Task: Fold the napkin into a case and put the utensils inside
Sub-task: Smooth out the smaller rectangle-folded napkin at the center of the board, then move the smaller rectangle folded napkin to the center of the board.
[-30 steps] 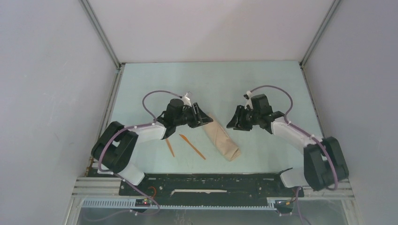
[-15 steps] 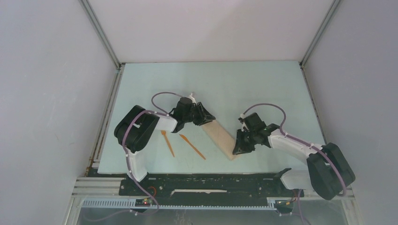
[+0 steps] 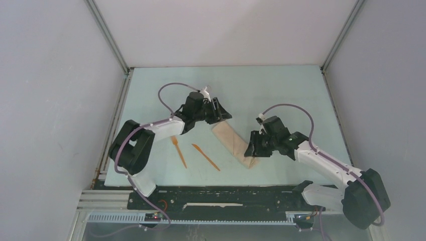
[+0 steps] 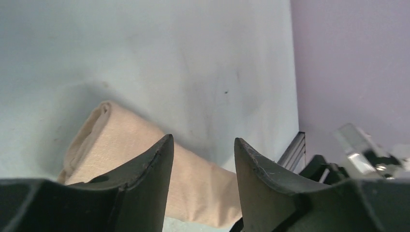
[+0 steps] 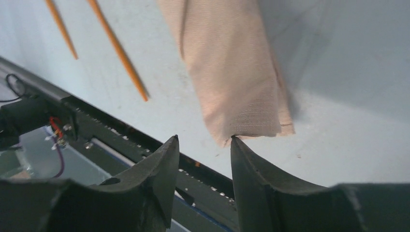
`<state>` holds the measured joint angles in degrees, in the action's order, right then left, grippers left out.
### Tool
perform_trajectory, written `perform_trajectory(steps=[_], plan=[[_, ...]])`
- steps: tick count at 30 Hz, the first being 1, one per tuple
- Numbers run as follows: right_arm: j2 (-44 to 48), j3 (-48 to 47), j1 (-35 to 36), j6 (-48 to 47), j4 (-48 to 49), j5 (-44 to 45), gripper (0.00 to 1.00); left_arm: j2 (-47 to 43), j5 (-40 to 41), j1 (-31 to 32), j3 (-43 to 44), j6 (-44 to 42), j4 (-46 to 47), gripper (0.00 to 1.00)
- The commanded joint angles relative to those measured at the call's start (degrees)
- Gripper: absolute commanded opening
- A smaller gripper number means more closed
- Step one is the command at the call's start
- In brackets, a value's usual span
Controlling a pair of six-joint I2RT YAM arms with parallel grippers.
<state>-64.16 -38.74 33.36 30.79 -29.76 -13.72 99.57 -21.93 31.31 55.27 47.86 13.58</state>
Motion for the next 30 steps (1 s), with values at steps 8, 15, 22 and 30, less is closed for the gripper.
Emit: perform_trajectory(steps=[8, 15, 22, 30], plan=[[-7.9, 2.2, -0.3, 3.5, 3.5, 3.5, 0.51, 10.8, 1.1, -1.6, 2.3, -2.5, -0.1, 0.5], [-6.0, 3.2, -0.4, 6.4, -4.1, 16.5, 0.51, 9.6, 7.7, -2.0, 5.6, -10.3, -10.0, 0.5], [-5.1, -0.6, 2.6, 4.9, -6.7, 17.7, 0.52, -1.6, 10.2, -1.9, 6.0, -15.3, -16.8, 0.57], [-3.6, -11.1, 14.2, 1.3, -14.6, 23.8, 0.61, -16.0, 9.9, -1.9, 2.1, -15.6, -19.3, 0.71]])
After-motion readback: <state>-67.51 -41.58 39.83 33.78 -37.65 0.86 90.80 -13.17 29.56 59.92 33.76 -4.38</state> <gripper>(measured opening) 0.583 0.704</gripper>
